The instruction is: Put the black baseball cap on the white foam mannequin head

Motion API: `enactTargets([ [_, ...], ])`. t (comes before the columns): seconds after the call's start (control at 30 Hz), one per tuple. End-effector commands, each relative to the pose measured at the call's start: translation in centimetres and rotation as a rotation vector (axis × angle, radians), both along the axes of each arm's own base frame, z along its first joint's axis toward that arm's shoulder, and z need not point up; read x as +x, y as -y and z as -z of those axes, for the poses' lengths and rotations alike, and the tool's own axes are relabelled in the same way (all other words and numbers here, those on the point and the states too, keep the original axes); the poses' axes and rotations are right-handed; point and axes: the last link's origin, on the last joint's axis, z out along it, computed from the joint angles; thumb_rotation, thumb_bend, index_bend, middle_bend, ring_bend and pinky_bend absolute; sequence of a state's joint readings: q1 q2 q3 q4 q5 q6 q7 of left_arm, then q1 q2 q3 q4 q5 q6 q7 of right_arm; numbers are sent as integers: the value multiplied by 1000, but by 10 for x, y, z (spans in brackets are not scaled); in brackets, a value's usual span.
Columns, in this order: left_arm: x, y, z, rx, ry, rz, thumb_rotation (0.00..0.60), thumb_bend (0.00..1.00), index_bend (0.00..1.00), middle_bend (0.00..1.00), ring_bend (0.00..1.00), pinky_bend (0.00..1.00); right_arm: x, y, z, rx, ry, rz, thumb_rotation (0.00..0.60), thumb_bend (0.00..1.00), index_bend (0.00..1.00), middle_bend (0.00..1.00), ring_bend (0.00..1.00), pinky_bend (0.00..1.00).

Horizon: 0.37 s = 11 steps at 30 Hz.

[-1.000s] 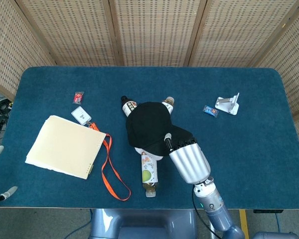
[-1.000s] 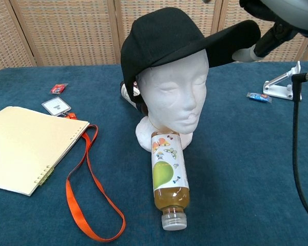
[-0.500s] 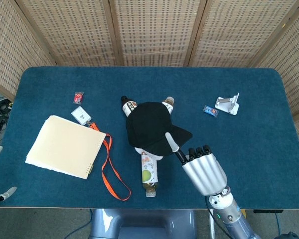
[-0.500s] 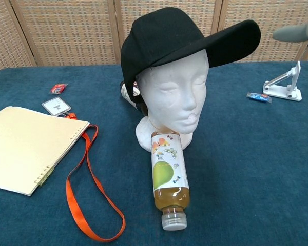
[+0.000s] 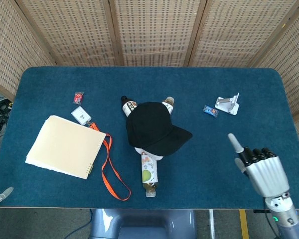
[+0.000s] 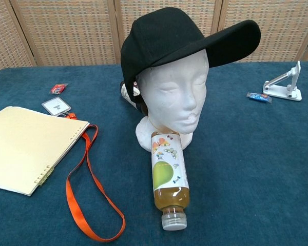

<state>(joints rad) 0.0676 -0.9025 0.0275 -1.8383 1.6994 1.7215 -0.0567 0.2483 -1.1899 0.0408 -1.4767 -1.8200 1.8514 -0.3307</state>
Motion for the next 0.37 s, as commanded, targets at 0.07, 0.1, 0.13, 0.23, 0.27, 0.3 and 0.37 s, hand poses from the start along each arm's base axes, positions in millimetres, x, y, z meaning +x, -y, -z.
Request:
enactTargets([
  [0.07,11,0,-2,33,11,32,600,0,0,0,0,0,-70,-31,-11,50,138,340,600,0,0,6,2,65],
  [0.1,13,-1,-1,27,12,40,600,0,0,0,0,0,-70,-34,-9,63,146,359,600,0,0,0,0,34],
  [0.13,14,-2,-1,22,10,47,600,0,0,0,0,0,-70,-38,-6,75,153,378,600,0,0,0,0,6],
  [0.23,18,-5,0,14,5,62,600,0,0,0,0,0,-65,-45,2,99,172,402,600,0,0,0,0,0],
  [0.27,19,-6,0,12,5,67,600,0,0,0,0,0,-63,-48,5,100,175,406,600,0,0,0,0,0],
  [0.3,19,-7,0,11,5,69,600,0,0,0,0,0,-62,-49,7,98,174,408,600,0,0,0,0,0],
  [0.37,20,-8,-1,8,5,72,600,0,0,0,0,0,-60,-52,12,95,166,418,600,0,0,0,0,0],
])
